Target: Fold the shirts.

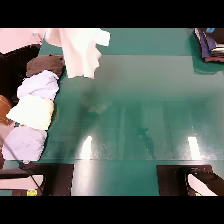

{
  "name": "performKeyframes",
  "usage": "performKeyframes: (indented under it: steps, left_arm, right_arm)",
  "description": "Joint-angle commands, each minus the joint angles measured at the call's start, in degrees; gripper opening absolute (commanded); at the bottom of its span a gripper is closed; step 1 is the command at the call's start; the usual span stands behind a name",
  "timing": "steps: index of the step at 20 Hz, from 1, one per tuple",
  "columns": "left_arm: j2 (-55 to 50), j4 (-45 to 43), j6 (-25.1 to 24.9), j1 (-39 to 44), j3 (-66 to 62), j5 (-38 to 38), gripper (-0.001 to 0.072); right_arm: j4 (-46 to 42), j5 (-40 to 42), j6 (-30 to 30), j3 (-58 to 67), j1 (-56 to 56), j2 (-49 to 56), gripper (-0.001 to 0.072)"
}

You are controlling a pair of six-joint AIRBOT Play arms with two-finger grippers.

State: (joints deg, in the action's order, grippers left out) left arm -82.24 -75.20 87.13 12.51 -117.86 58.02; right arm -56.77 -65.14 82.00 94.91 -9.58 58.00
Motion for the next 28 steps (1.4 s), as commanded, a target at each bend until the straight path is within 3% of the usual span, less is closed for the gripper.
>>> performKeyframes:
  steps: [1, 5, 7, 8, 9, 10, 11, 14, 18, 20, 21, 24, 28]
  left_arm:
    - [7.54, -1.18, -1.20, 3.61, 0.00, 13.14, 0.0026]
    - [7.32, -0.79, -1.01, 16.85, 12.04, 14.38, 0.0028]
    - [6.34, -0.24, -1.11, 24.02, 20.92, 11.15, 0.0030]
    - [5.99, -0.26, -2.25, 26.75, 25.00, 7.78, 0.0088]
    - [5.70, -0.31, -3.15, 28.70, 28.59, 3.52, 0.0418]
    - [5.70, -0.48, -3.15, 29.14, 30.53, 0.35, 0.0575]
    - [5.70, -2.01, -3.15, 28.65, 30.64, -0.48, 0.0540]
    - [7.17, -8.50, -3.06, 21.55, 27.32, 3.74, 0.0540]
    - [7.80, -7.91, -0.31, 2.32, 30.21, 7.50, 0.0539]
    - [7.26, -0.83, -0.72, -5.75, 37.79, 6.19, 0.0540]
    - [6.88, 2.29, -2.14, -8.24, 42.03, 4.44, 0.0540]
    - [3.87, 9.79, -6.93, -12.31, 52.00, -0.07, 0.0540]
    - [-3.65, 14.99, -10.25, -12.37, 53.66, -1.38, 0.0540]
  right_arm:
    - [-3.28, -0.11, 0.02, 5.92, 0.02, -0.02, 0.0014]
    - [-2.84, -3.41, 0.09, 7.56, 0.02, -0.04, 0.0013]
    - [-2.89, -5.97, 0.09, 7.54, 0.02, -0.02, 0.0014]
    - [-2.89, -7.02, 0.09, 7.54, 0.02, -0.02, 0.0014]
    - [-2.89, -7.58, 0.09, 7.54, 0.02, -0.02, 0.0014]
    - [-2.89, -7.89, 0.09, 7.54, 0.02, -0.02, 0.0014]
    - [-2.86, -8.11, 0.09, 7.54, 0.02, -0.02, 0.0014]
    - [-2.89, -8.87, 0.09, 7.54, 0.02, -0.02, 0.0014]
    - [-2.84, -10.64, 0.11, 7.45, 0.02, 0.11, 0.0030]
    - [-2.84, -11.06, 0.09, 7.37, 0.00, 0.37, 0.0351]
    - [-2.75, -11.30, 0.09, 7.37, 0.00, 0.79, 0.0417]
    - [-2.62, -14.05, 0.20, 7.37, 0.00, 3.21, 0.0416]
    - [0.46, -16.46, 1.42, 7.37, 0.00, 7.23, 0.0416]
